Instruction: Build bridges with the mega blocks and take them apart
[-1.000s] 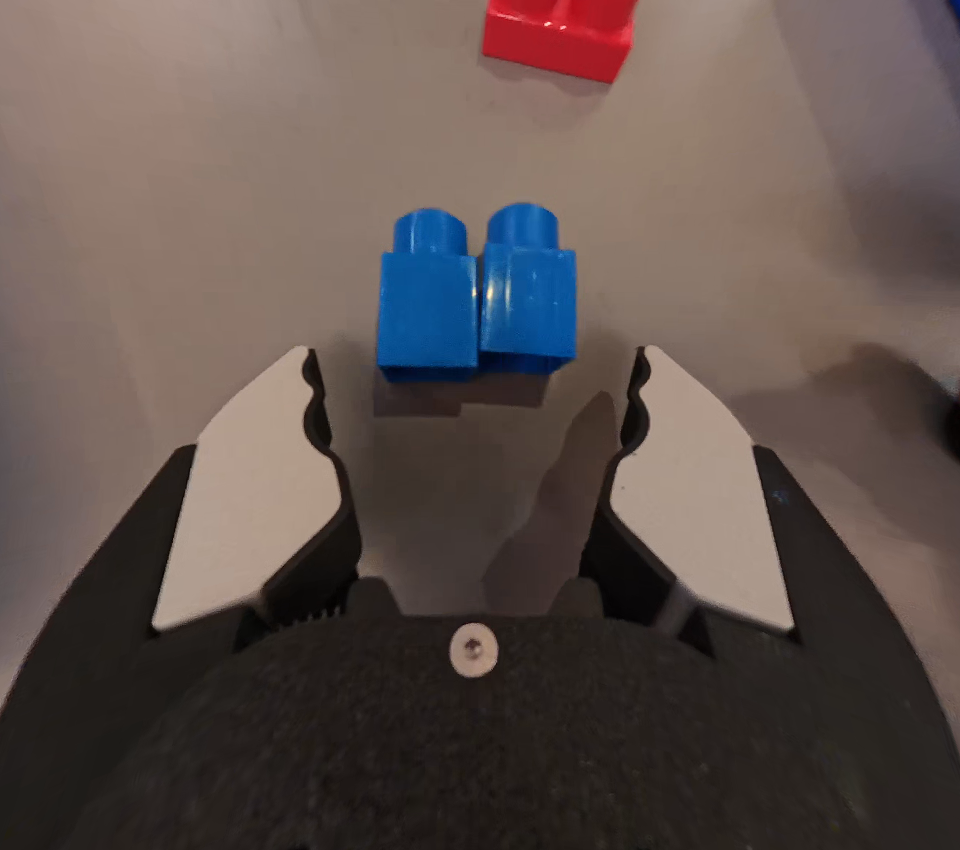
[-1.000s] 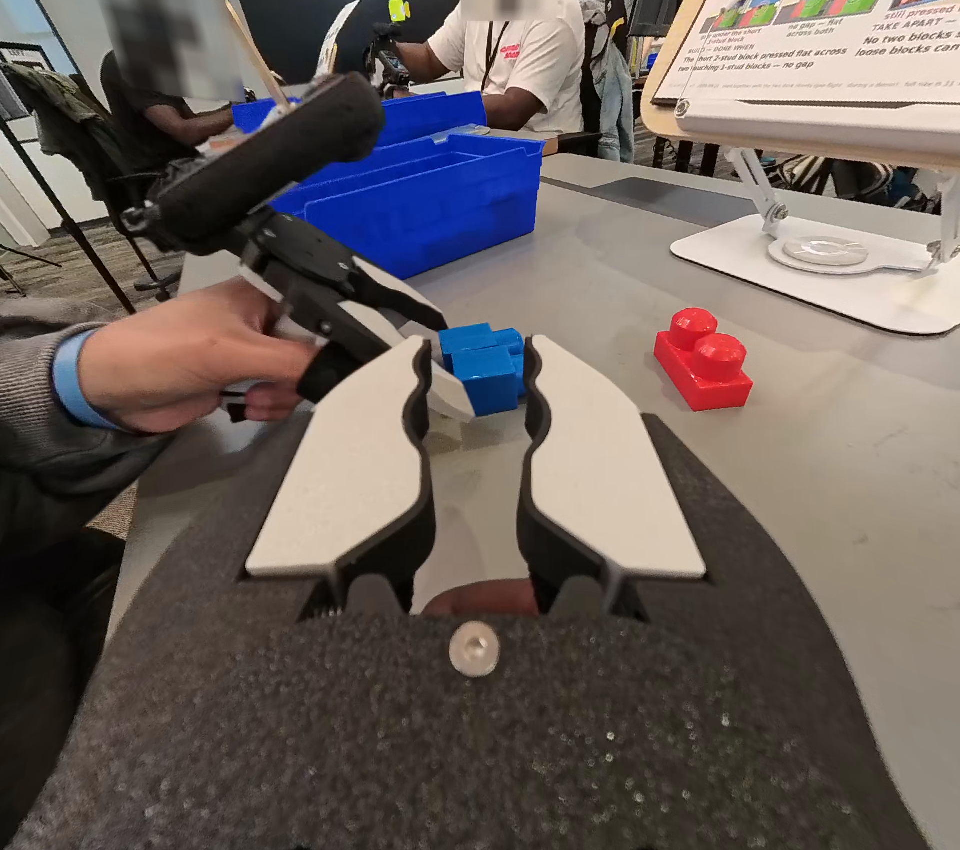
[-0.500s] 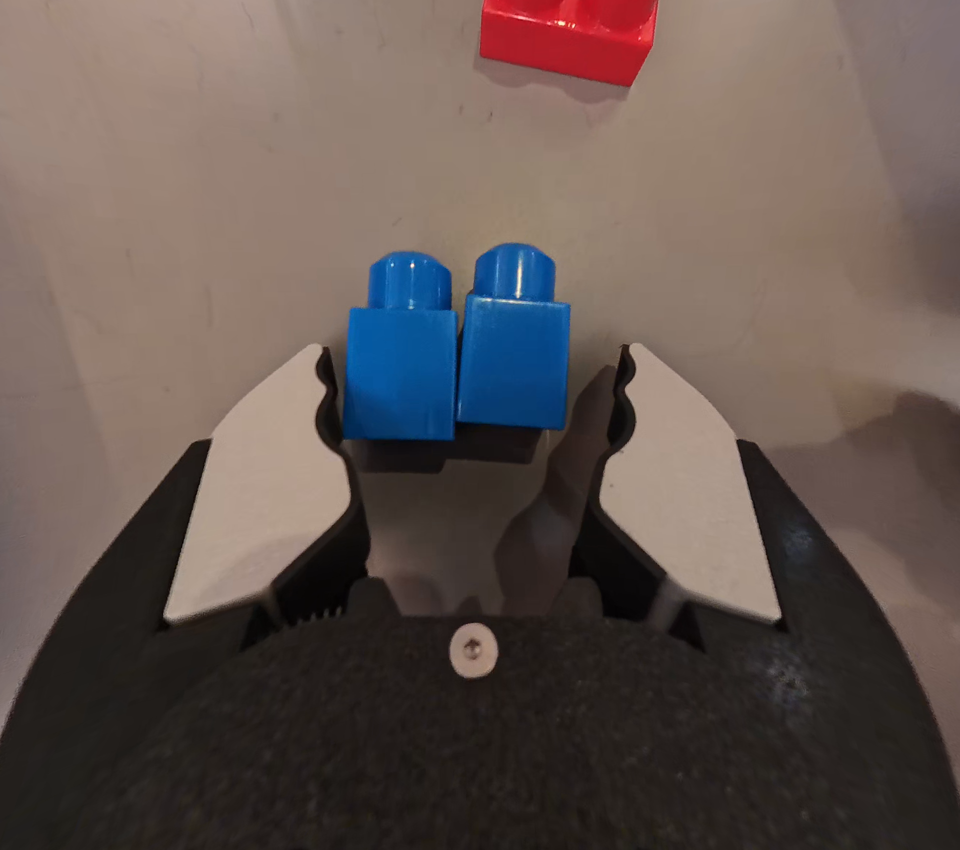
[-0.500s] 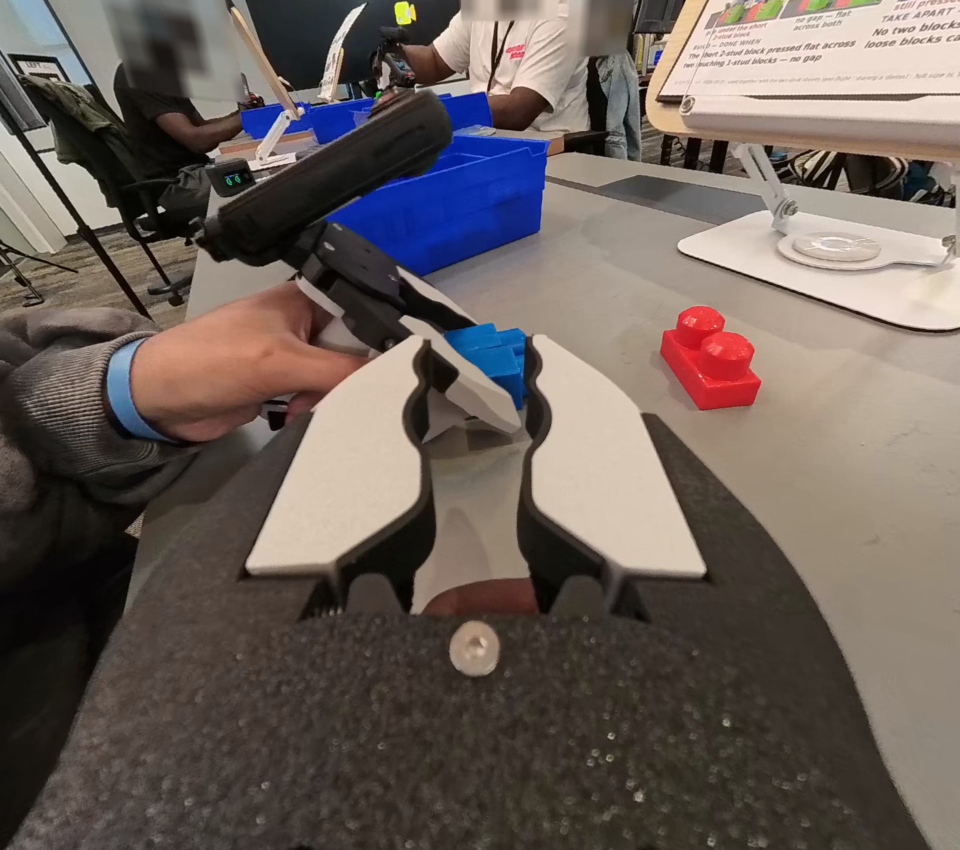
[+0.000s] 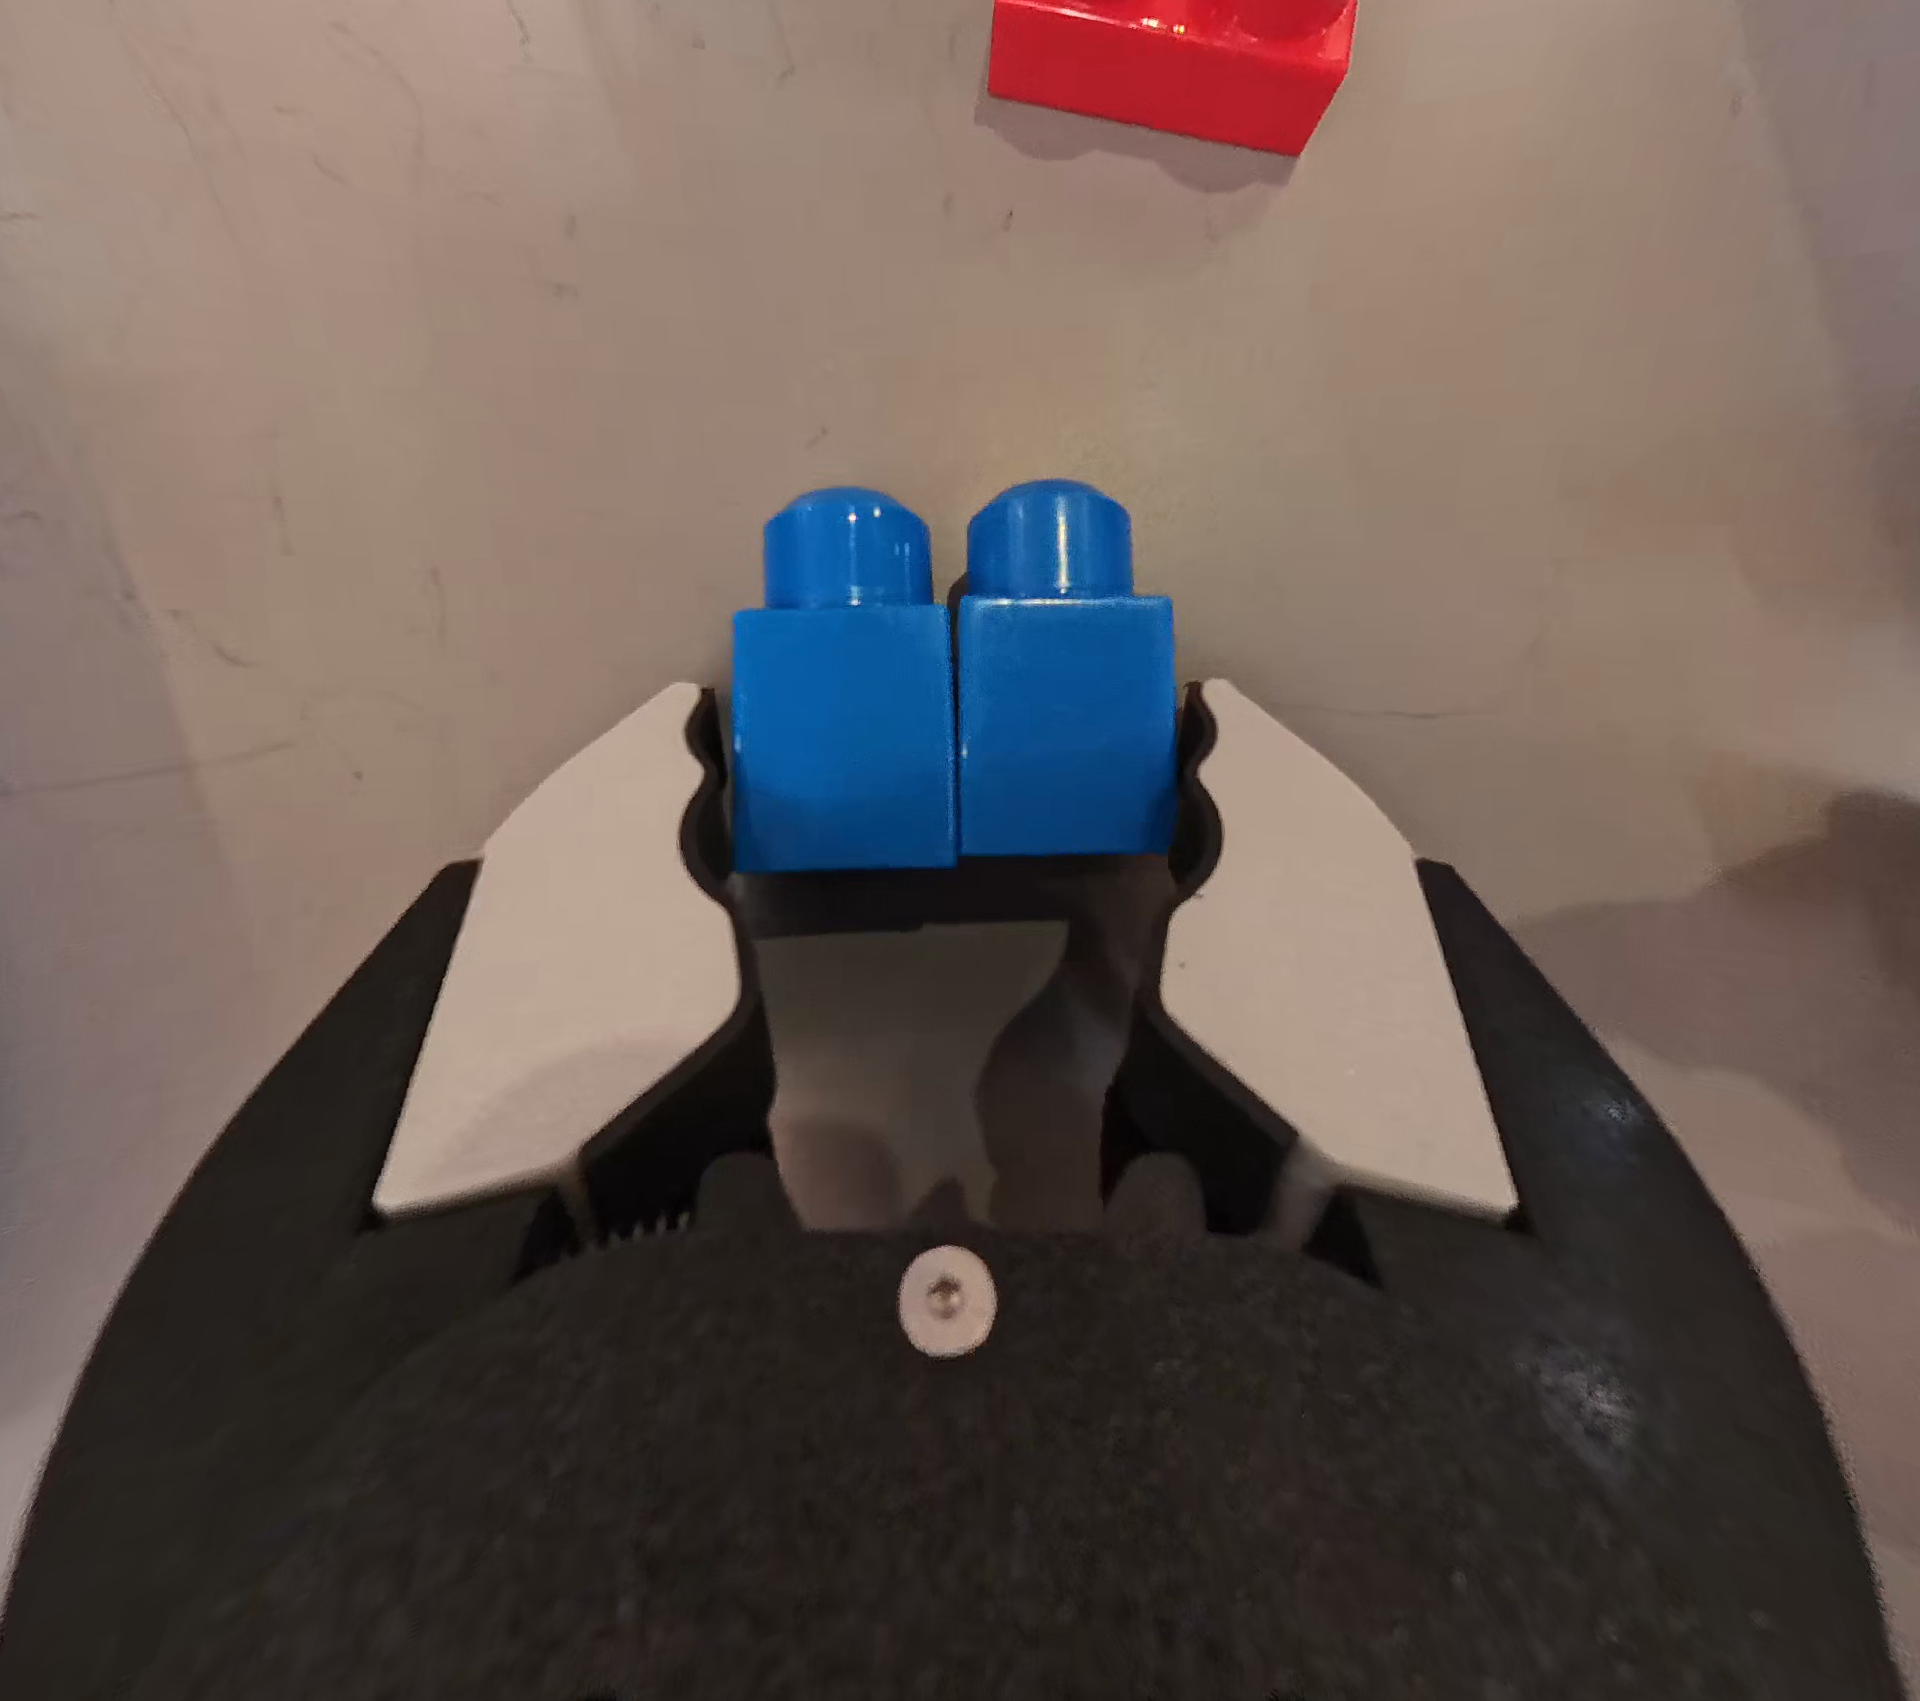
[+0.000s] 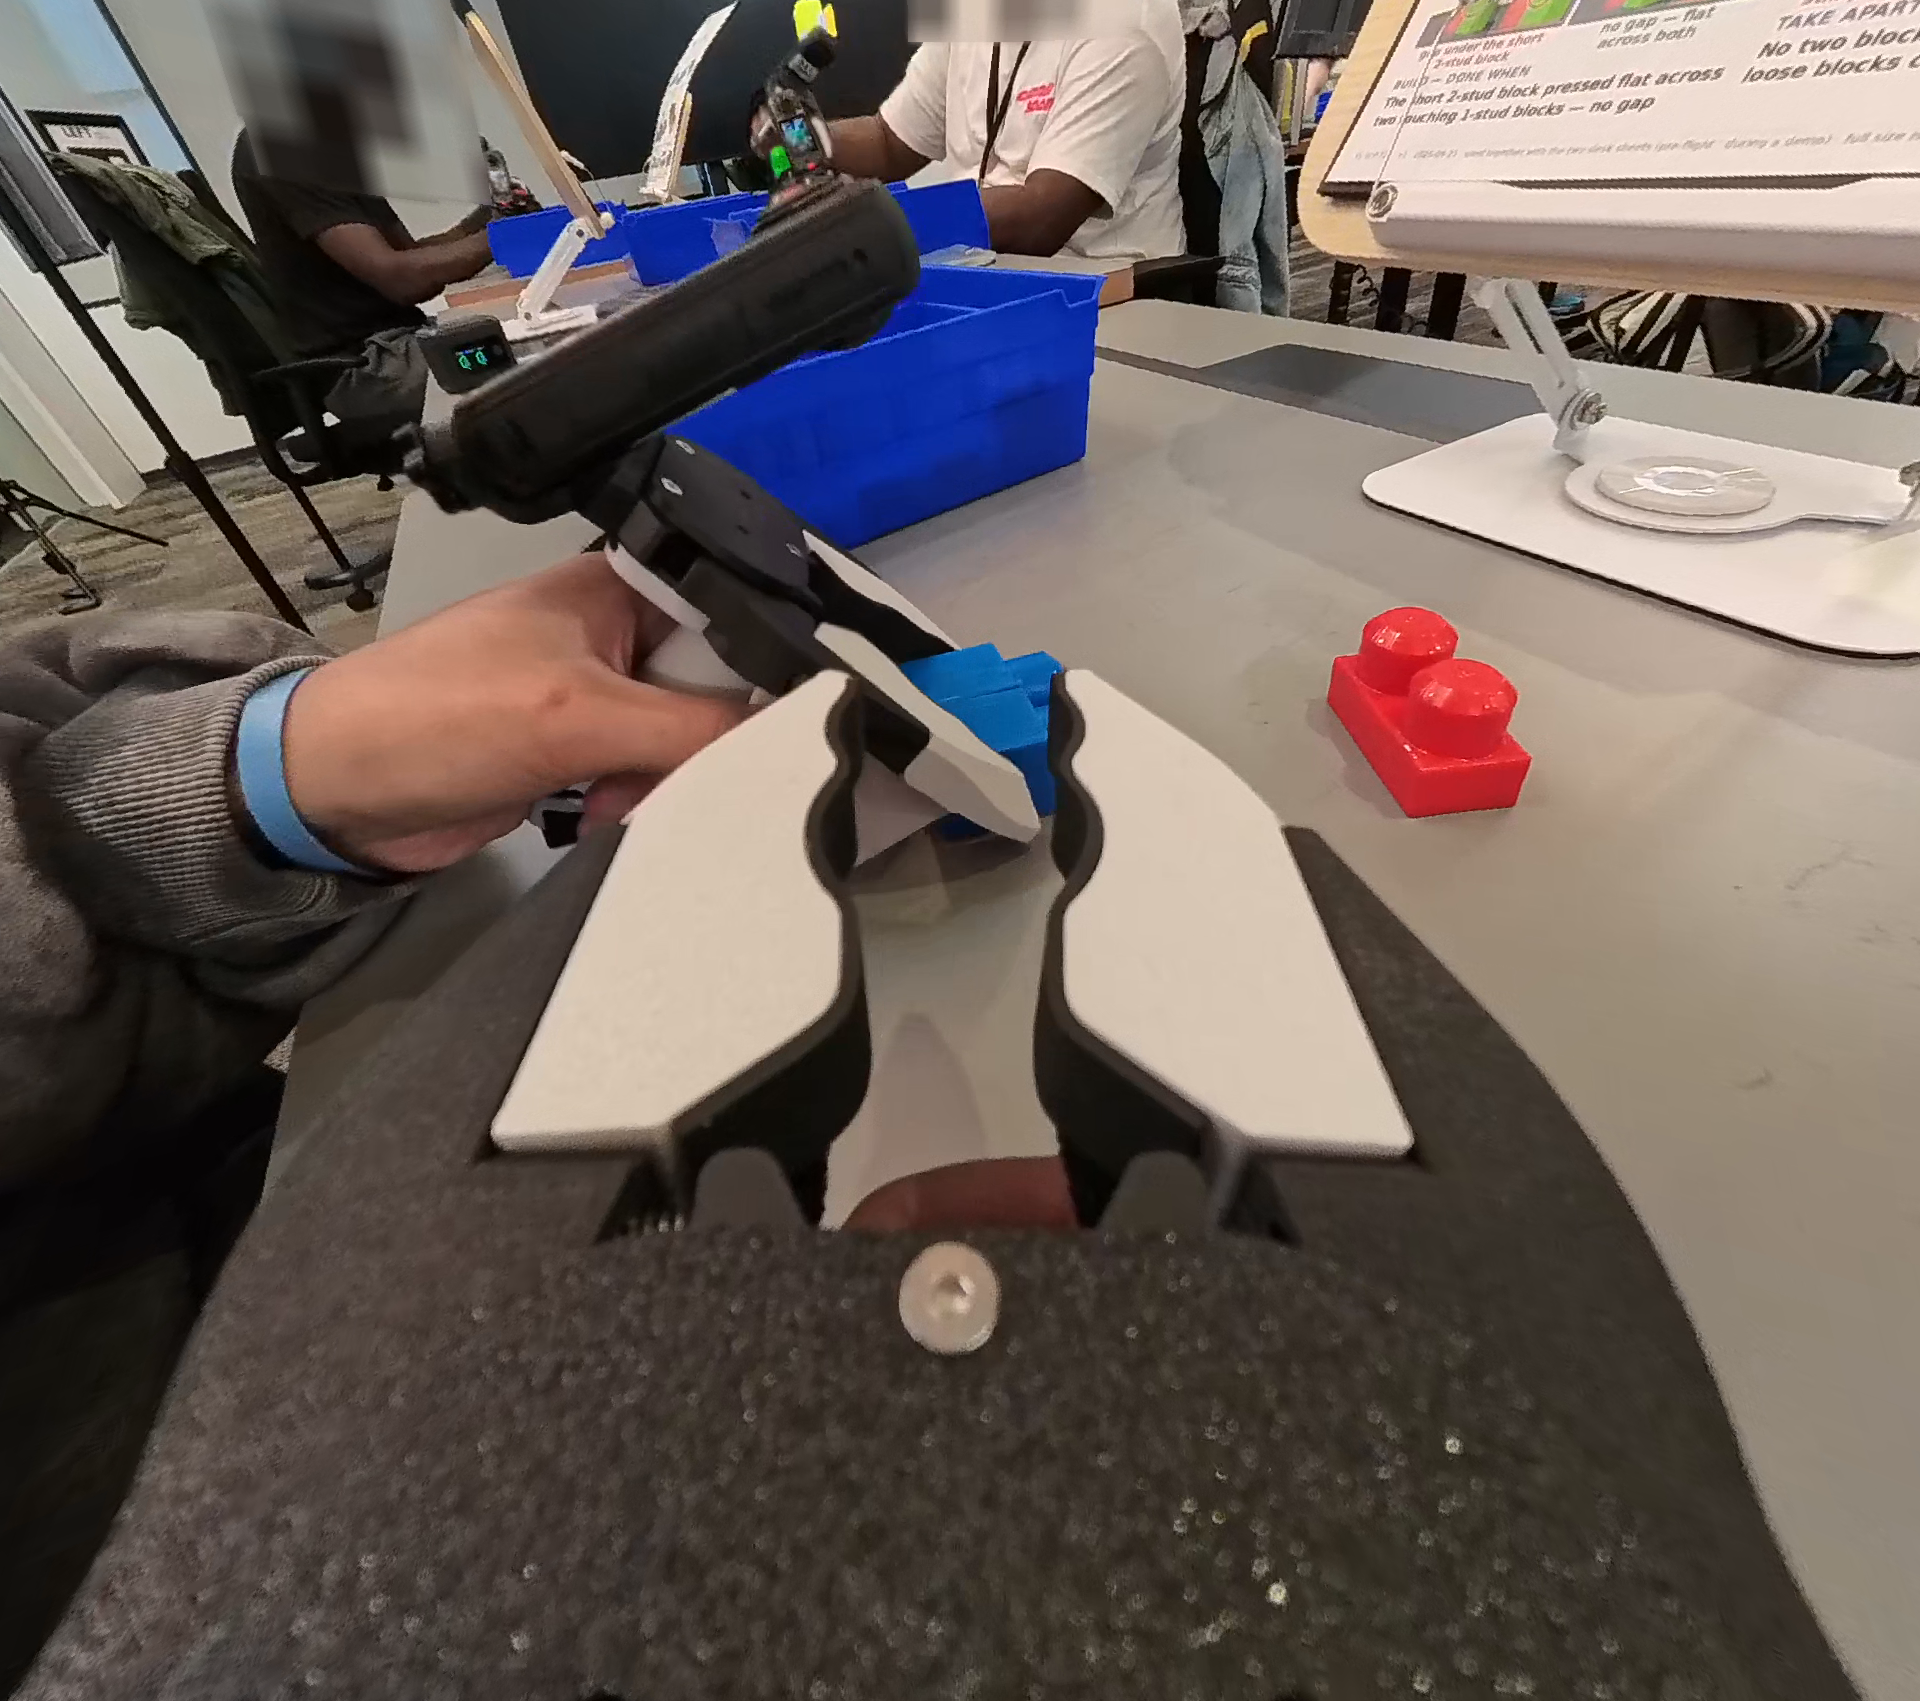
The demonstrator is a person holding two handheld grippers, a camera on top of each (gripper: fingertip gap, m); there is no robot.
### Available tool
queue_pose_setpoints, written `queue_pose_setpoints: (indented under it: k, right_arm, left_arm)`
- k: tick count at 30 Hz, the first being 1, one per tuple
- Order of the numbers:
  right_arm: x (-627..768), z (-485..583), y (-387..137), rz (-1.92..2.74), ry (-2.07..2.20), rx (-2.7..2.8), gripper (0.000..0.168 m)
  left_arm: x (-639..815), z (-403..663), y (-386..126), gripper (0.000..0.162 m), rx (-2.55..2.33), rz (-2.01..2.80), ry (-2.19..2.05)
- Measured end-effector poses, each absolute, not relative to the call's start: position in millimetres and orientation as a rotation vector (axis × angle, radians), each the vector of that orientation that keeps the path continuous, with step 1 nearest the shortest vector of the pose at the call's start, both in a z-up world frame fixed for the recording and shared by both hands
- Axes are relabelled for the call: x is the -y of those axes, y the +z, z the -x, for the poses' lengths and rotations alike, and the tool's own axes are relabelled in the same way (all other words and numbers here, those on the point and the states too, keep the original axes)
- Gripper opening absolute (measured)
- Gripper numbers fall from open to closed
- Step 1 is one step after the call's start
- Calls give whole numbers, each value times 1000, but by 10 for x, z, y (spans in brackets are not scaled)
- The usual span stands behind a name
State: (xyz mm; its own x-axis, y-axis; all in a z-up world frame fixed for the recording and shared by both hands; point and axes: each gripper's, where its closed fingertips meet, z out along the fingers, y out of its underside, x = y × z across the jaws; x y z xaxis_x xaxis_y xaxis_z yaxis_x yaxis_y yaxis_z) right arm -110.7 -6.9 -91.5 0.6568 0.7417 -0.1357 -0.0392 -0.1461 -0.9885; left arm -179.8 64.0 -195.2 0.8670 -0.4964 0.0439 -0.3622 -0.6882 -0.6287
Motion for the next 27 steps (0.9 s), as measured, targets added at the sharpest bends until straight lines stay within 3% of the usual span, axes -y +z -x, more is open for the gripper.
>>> queue_pose_setpoints:
  k: [17,21,27]
  right_arm:
    - [74,1119,-927,1590,755,604,34]
    - [76,1120,-926,1590,760,602,34]
    - [83,1134,-933,1591,759,611,34]
  left_arm:
    - [-611,1833,-1910,80,-695,2392,-385]
    - [-581,1865,-1876,100,-649,2374,-373]
    - [-527,1952,-1956,91,-616,2400,-281]
